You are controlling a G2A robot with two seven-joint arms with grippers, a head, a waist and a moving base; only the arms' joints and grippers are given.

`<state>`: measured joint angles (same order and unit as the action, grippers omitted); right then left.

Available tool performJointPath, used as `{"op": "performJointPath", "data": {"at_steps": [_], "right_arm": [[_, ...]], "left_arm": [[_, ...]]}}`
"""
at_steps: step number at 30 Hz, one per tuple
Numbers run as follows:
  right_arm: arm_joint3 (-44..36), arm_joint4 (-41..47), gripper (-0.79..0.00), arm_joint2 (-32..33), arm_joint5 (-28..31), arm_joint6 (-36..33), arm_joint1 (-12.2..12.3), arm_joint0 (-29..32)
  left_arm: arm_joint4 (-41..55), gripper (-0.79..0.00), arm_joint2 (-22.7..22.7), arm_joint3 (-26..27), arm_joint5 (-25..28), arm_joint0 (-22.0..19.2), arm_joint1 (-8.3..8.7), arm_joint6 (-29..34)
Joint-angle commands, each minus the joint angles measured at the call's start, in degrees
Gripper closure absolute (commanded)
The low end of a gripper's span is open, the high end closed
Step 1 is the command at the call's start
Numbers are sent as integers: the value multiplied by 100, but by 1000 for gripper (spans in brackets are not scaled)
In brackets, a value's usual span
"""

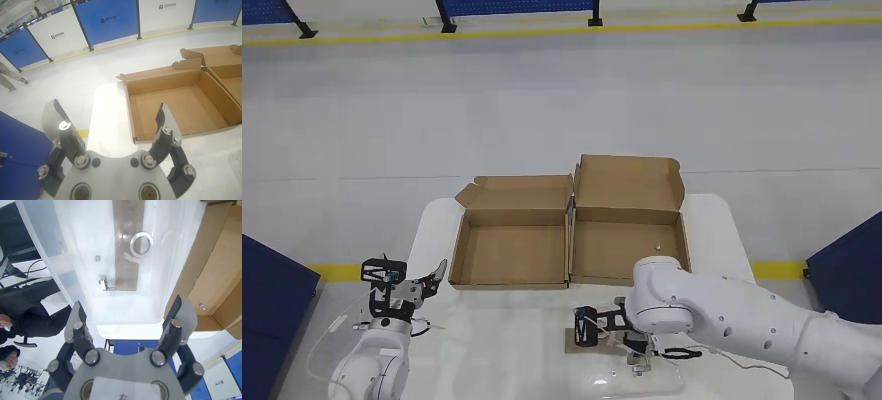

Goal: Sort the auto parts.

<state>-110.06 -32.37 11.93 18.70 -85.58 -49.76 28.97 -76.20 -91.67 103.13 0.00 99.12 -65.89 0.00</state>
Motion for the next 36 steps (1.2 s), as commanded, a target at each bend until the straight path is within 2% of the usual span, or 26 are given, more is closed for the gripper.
{"op": "performJointPath", "data": {"at_steps": [1, 17, 36], "right_arm": [[21, -22, -785, -33, 12, 12, -13, 45], [-19, -271, -785, -219, 42, 41, -60, 101], [171, -1044, -785, -219, 441, 440, -35, 775]], "left_arm": [[0, -785, 0, 0, 0, 0, 0, 0], [0, -785, 0, 0, 0, 0, 0, 0], [0, -785, 0, 0, 0, 0, 0, 0]]}}
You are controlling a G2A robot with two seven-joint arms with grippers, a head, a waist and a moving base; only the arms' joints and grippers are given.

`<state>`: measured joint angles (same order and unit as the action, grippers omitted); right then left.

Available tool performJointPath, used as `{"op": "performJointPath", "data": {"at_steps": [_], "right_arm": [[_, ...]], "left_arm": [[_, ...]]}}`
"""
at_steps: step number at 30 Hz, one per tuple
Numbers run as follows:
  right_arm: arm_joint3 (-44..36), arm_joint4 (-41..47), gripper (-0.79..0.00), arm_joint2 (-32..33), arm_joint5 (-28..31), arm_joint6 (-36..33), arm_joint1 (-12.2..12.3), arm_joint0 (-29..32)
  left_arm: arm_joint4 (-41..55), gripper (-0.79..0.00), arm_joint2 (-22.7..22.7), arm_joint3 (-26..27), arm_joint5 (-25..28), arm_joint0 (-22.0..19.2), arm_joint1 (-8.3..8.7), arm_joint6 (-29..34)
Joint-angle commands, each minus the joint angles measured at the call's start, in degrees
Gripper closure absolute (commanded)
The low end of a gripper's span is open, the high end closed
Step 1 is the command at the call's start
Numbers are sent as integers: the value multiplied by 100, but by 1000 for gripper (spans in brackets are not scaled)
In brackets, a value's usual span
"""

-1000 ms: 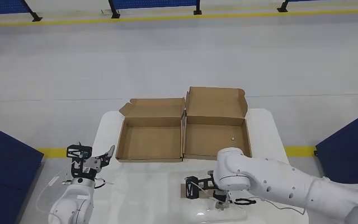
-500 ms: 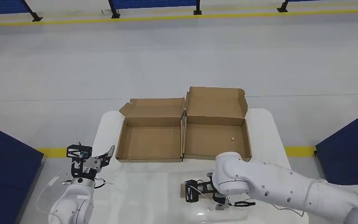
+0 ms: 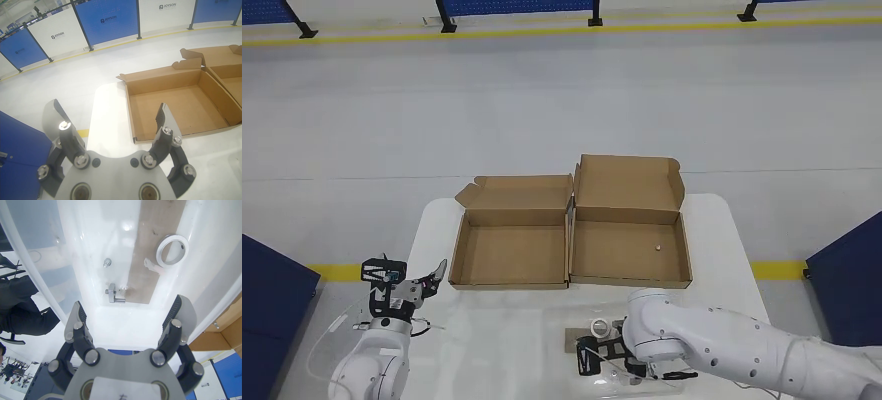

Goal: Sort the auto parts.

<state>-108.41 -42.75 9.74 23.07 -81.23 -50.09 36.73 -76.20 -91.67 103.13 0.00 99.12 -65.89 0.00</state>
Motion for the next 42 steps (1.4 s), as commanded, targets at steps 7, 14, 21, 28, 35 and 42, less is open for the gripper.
{"op": "performJointPath", "data": {"at_steps": [7, 14, 21, 28, 35, 42], "right_arm": [[5, -6, -785, 0, 4, 5, -2, -1], [202, -367, -785, 2, 19, 102, -32, 213], [330, -578, -785, 0, 21, 22, -94, 374], [368, -683, -785, 0, 0, 1, -128, 461], [434, -876, -785, 0, 58, 166, -129, 576], [479, -920, -785, 0, 162, 163, -134, 655]], "left_arm": [[0, -785, 0, 0, 0, 0, 0, 0], [0, -785, 0, 0, 0, 0, 0, 0], [0, -785, 0, 0, 0, 0, 0, 0], [0, -785, 0, 0, 0, 0, 0, 0], [0, -785, 0, 0, 0, 0, 0, 0], [0, -785, 0, 0, 0, 0, 0, 0]]}}
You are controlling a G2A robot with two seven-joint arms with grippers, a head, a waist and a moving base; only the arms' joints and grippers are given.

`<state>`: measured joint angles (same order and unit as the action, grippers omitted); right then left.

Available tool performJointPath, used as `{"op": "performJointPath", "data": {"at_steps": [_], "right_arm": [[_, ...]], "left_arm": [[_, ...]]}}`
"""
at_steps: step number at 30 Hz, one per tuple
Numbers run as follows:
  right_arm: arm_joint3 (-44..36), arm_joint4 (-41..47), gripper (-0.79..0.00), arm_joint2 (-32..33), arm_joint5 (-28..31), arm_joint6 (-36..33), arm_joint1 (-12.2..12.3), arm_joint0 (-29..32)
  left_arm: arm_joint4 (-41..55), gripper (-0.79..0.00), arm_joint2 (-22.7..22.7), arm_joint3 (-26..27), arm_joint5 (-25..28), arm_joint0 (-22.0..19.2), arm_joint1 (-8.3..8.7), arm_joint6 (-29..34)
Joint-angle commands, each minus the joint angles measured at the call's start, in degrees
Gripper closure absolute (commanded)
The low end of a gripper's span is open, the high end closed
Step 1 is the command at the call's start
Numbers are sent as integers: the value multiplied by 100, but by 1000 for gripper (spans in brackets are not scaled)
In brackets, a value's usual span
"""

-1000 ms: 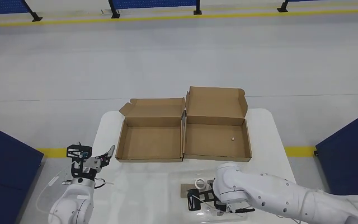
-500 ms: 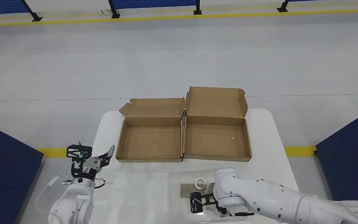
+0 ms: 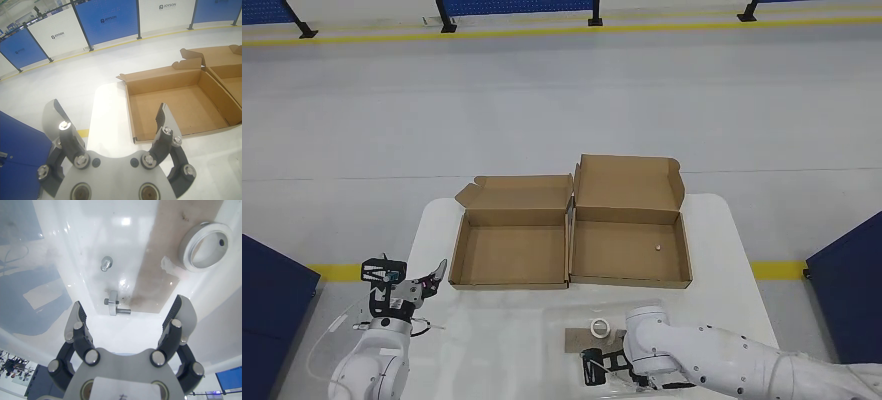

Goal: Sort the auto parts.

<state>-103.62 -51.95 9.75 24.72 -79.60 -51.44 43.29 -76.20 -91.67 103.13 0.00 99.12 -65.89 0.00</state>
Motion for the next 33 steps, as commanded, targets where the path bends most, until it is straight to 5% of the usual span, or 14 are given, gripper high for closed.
{"op": "performJointPath", "data": {"at_steps": [1, 15, 25, 33], "right_arm": [[1, 0, -785, -1, -3, 0, 0, -1], [-97, -360, -776, 112, -100, 112, 61, 229], [-261, -447, -406, 271, -79, -27, 149, 401], [-303, -471, -354, 393, 42, 46, 202, 530]], "left_arm": [[0, -785, 0, 0, 0, 0, 0, 0], [0, -785, 0, 0, 0, 0, 0, 0], [0, -785, 0, 0, 0, 0, 0, 0], [0, -785, 0, 0, 0, 0, 0, 0]]}}
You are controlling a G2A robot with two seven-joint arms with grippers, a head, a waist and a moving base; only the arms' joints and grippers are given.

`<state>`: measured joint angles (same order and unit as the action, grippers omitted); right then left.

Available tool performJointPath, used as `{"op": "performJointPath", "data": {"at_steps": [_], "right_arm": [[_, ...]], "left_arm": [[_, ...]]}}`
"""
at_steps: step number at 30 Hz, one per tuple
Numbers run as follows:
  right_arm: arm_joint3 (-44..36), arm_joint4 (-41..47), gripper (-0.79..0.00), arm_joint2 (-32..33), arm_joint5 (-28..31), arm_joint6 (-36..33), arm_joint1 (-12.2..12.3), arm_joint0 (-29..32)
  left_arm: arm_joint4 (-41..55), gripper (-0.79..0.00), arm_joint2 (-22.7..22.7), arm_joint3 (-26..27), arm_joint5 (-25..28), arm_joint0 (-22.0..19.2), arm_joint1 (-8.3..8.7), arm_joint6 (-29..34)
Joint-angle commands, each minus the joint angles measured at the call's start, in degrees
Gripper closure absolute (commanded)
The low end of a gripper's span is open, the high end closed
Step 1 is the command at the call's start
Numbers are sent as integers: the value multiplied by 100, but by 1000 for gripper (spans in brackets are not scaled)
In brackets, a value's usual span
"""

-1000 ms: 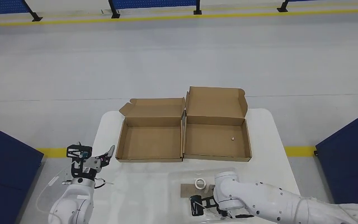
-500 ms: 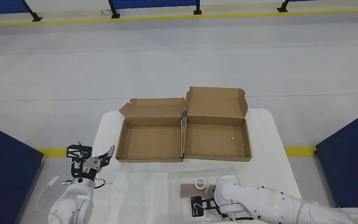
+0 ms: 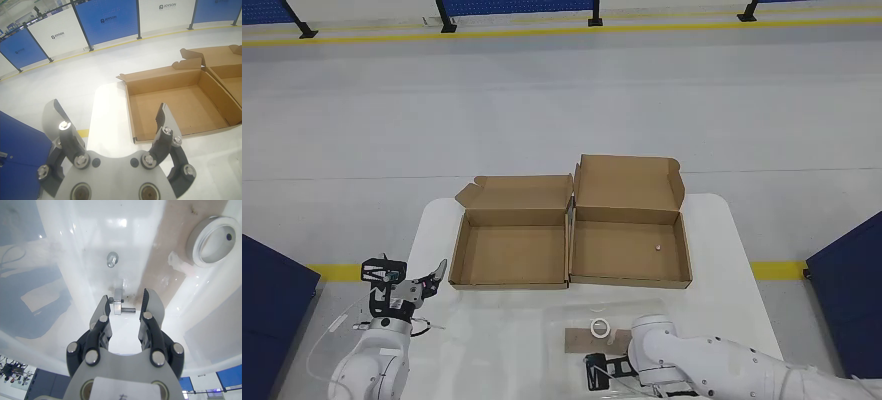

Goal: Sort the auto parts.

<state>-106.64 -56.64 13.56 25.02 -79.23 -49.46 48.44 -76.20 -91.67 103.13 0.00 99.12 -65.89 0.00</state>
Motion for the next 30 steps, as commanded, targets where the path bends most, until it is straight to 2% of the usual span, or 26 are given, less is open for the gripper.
{"op": "performJointPath", "data": {"at_steps": [1, 26, 28, 29, 30], "right_arm": [[5, -5, -357, 20, 22, 19, 8, 30], [163, -71, -342, -144, 25, 22, -64, 0], [182, -90, -265, -149, 16, 13, -77, 8], [187, -103, -194, -152, 5, 1, -84, 12], [192, -112, 0, -155, -5, -8, -91, 15]], "left_arm": [[0, -785, 0, 0, 0, 0, 0, 0], [0, -785, 0, 0, 0, 0, 0, 0], [0, -785, 0, 0, 0, 0, 0, 0], [0, -785, 0, 0, 0, 0, 0, 0], [0, -785, 0, 0, 0, 0, 0, 0]]}}
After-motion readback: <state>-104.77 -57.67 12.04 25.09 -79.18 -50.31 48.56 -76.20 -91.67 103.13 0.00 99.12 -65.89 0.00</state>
